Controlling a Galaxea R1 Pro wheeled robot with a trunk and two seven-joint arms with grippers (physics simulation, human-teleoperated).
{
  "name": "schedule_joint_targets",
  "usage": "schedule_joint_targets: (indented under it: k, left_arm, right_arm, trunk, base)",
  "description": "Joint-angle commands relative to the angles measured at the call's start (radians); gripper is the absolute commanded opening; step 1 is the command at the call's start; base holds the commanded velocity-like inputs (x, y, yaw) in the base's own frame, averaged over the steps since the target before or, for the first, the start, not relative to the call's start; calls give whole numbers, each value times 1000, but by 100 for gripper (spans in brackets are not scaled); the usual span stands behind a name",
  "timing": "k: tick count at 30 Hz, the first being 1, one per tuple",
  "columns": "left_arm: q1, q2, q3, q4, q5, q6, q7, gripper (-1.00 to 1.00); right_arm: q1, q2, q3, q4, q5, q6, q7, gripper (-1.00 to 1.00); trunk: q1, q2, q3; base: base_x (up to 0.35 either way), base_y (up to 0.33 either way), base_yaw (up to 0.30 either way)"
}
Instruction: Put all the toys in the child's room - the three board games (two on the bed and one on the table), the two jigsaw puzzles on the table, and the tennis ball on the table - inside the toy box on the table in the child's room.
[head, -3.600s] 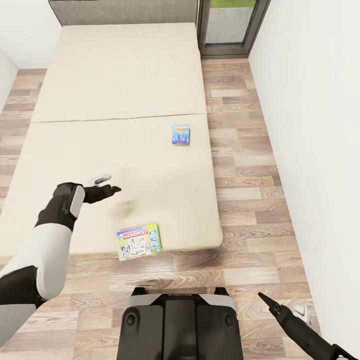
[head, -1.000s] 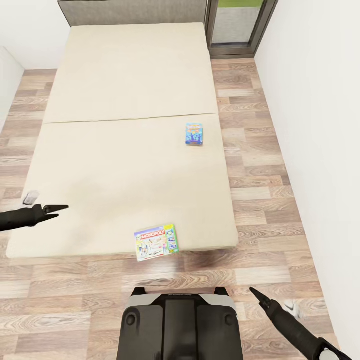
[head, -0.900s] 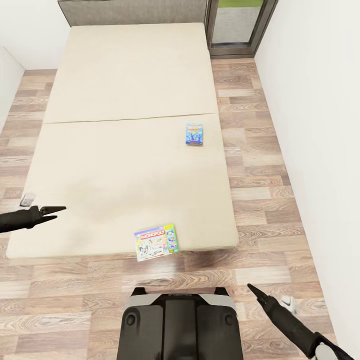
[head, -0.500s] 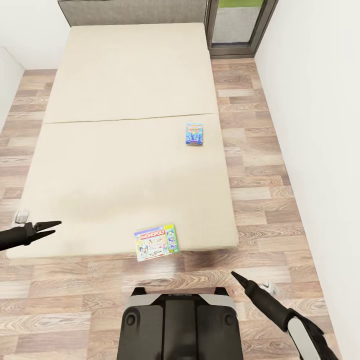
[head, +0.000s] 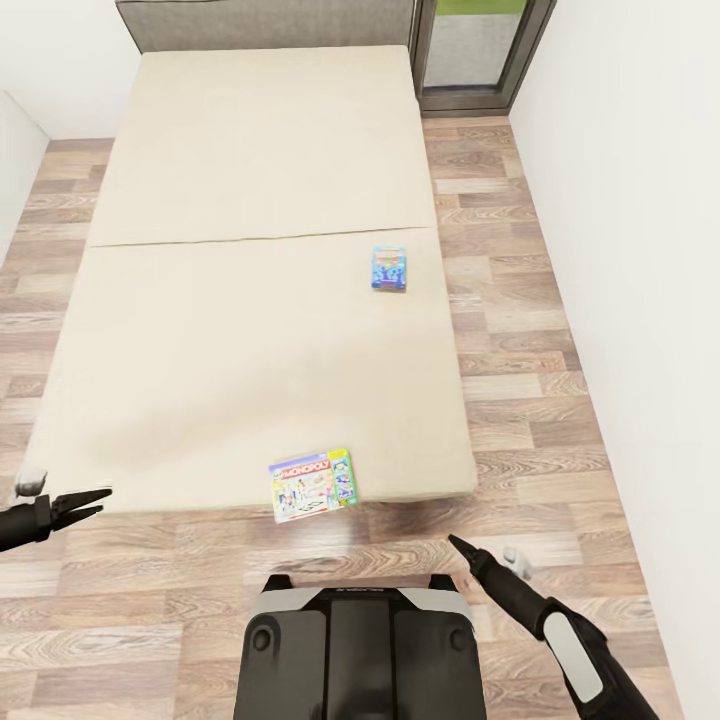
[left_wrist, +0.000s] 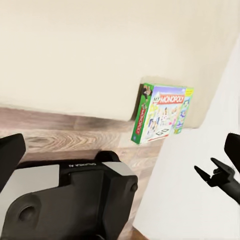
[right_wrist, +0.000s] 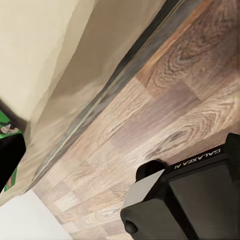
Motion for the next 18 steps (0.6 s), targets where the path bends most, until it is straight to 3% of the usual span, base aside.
schedule_joint_targets:
  k: [1, 18]
  left_arm:
    - [8, 1, -2, 3, 4, 6, -6, 100]
    - [47, -5, 0, 5, 12, -36, -21, 100]
  right_arm:
    - [-4, 1, -2, 11, -7, 5, 2, 100]
    - [-19, 29, 19, 57, 37, -72, -9, 100]
  trunk:
    - [1, -2, -1]
    - [1, -2, -1]
  base:
    - [0, 17, 0]
    - [0, 131, 0]
